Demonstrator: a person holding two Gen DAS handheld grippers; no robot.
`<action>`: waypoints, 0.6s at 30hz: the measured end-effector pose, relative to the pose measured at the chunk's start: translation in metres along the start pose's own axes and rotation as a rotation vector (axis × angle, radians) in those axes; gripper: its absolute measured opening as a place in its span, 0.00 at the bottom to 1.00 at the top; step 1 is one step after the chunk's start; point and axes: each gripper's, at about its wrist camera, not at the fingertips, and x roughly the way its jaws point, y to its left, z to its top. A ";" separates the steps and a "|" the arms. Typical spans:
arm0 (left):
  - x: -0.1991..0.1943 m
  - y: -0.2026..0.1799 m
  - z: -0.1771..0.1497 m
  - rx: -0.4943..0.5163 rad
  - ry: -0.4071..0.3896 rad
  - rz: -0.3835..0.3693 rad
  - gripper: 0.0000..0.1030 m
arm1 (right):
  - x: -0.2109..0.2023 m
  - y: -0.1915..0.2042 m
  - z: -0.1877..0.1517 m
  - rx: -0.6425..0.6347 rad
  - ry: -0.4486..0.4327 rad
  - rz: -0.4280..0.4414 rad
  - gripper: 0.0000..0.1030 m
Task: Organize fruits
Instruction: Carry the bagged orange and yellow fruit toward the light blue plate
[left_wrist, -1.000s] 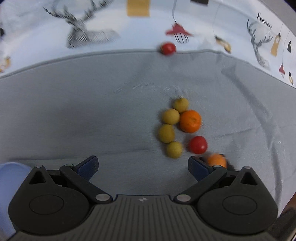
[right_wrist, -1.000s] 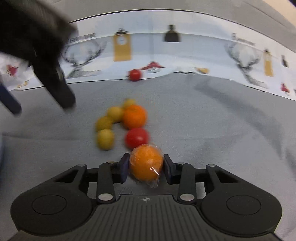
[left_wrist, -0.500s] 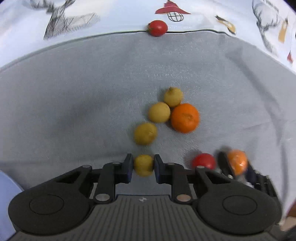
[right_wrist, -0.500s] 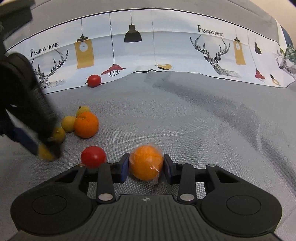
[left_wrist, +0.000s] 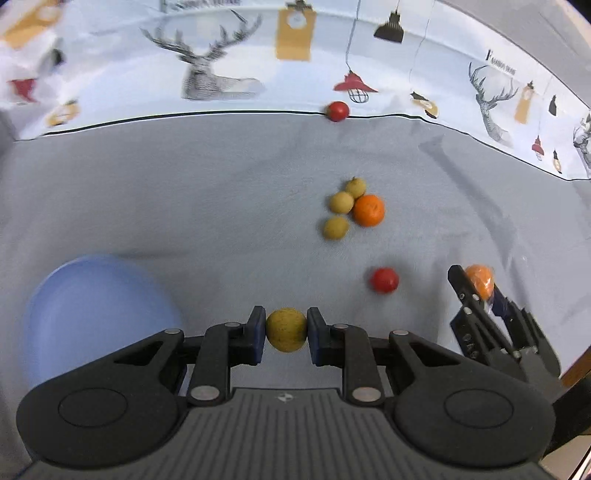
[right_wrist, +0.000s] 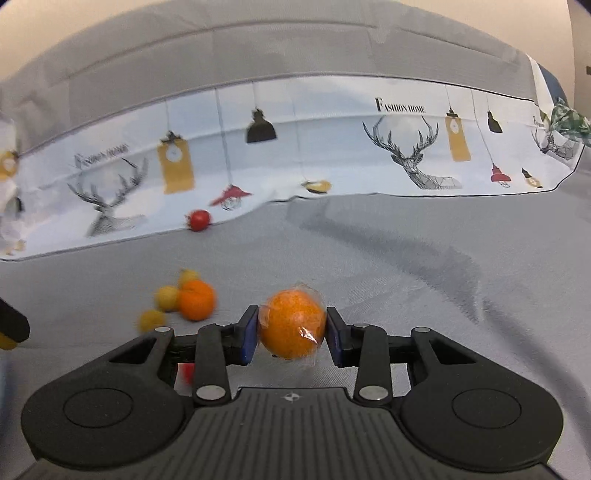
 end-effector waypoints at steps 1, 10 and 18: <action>-0.011 0.006 -0.009 -0.009 -0.006 0.005 0.25 | -0.013 0.003 0.002 0.008 0.006 0.030 0.38; -0.098 0.082 -0.113 -0.114 -0.025 0.100 0.25 | -0.145 0.072 -0.014 -0.009 0.161 0.388 0.38; -0.140 0.141 -0.179 -0.197 -0.118 0.162 0.25 | -0.219 0.142 -0.018 -0.235 0.127 0.517 0.38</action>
